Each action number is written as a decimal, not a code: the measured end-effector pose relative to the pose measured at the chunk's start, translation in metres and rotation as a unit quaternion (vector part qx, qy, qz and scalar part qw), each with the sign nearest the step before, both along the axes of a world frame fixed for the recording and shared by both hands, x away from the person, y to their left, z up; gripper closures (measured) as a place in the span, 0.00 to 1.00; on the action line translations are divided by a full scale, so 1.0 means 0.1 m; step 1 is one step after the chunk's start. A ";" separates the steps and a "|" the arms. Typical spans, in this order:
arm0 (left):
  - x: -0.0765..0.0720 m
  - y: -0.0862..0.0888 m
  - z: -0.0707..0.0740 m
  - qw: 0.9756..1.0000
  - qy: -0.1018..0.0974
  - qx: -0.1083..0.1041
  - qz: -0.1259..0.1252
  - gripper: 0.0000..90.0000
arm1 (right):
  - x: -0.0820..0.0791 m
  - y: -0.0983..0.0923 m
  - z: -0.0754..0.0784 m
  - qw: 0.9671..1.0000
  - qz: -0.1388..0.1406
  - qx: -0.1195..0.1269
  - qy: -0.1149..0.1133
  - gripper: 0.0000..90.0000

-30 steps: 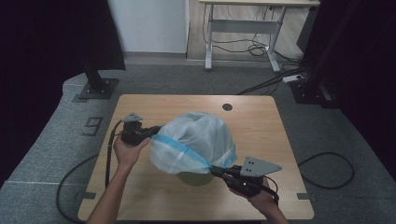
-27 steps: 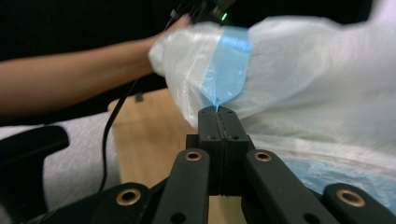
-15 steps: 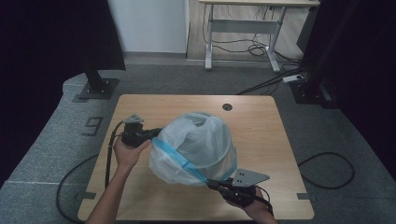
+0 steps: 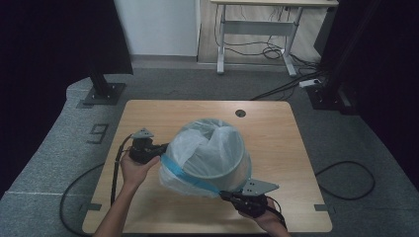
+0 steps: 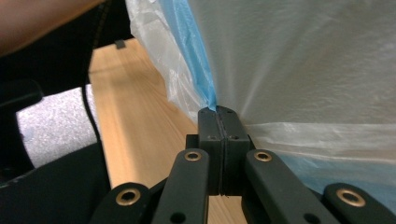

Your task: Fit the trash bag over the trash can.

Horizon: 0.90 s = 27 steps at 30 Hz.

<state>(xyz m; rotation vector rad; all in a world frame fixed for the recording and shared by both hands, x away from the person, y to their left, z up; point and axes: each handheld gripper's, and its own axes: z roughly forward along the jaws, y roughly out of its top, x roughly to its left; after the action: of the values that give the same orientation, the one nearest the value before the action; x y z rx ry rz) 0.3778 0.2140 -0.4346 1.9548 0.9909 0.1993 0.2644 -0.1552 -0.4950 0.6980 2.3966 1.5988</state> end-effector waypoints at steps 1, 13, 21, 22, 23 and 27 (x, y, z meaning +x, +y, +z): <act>-0.01 -0.01 -0.02 1.000 0.003 0.003 -0.002 0.99 | 0.01 -0.01 -0.02 1.000 -0.004 0.000 0.002 0.98; -0.01 -0.10 -0.18 1.000 0.023 0.017 -0.010 0.99 | 0.18 -0.12 -0.30 0.998 -0.036 -0.023 0.038 0.98; 0.03 -0.15 -0.31 0.999 0.037 0.019 -0.009 0.99 | 0.20 -0.15 -0.36 0.997 -0.051 -0.043 0.044 0.98; 0.04 -0.14 -0.32 0.999 0.039 0.020 -0.009 0.98 | 0.20 -0.15 -0.38 0.996 -0.054 -0.048 0.045 0.98; 0.04 -0.14 -0.33 0.999 0.040 0.019 -0.007 0.98 | 0.21 -0.15 -0.39 0.996 -0.057 -0.051 0.046 0.98; 0.02 -0.13 -0.32 0.999 0.029 0.018 -0.005 0.92 | 0.22 -0.17 -0.43 0.996 -0.060 -0.052 0.048 0.93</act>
<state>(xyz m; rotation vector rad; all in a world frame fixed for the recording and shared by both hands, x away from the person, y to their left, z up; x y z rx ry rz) 0.3803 0.2007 -0.4664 2.0080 1.0207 0.1578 0.2860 -0.1722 -0.5376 0.9006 2.4323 1.4130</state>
